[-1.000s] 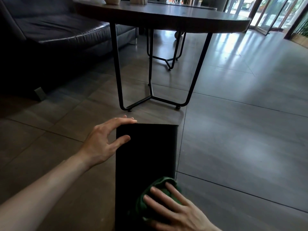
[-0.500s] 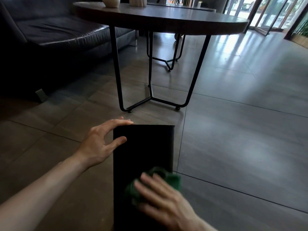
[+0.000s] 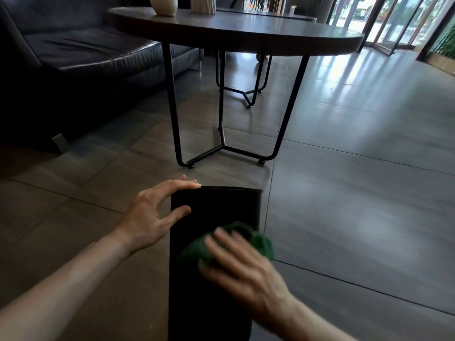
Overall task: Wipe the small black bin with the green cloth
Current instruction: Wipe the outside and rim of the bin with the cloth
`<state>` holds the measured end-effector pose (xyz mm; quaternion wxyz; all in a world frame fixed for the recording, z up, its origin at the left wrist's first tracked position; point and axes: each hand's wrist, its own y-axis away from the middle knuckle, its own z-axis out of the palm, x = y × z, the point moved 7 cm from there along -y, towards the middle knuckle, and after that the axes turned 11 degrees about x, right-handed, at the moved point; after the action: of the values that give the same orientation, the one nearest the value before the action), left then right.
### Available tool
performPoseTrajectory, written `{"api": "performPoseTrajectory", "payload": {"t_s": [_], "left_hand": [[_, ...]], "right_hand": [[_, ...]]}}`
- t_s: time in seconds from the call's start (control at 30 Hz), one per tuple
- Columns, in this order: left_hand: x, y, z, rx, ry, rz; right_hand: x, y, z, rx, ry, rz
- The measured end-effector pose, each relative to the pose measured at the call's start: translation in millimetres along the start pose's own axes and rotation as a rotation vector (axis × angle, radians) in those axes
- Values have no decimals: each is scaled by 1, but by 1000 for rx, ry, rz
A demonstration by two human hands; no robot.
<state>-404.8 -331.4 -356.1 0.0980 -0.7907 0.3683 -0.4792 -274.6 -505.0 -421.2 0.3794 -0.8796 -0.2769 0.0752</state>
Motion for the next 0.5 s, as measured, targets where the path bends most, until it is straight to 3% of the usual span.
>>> {"api": "performPoseTrajectory", "payload": {"t_s": [0.07,0.13,0.23,0.37,0.43,0.5], "left_hand": [[2,0,1,-12,13,10],[6,0,5,-29,26,24],[4,-1,5,-21,17,17],[8,-3,9,-29,21,30],[8,-5,10,-11,11,31],[5,-6,7,2,-7,23]], "right_hand": [[-37,32,16,-187,75,-205],[-41,41,14,-260,98,-272],[0,7,-15,-44,-32,-36],[62,-35,-33,188,90,381],[45,-30,-21,155,69,302],[1,-2,4,21,8,63]]}}
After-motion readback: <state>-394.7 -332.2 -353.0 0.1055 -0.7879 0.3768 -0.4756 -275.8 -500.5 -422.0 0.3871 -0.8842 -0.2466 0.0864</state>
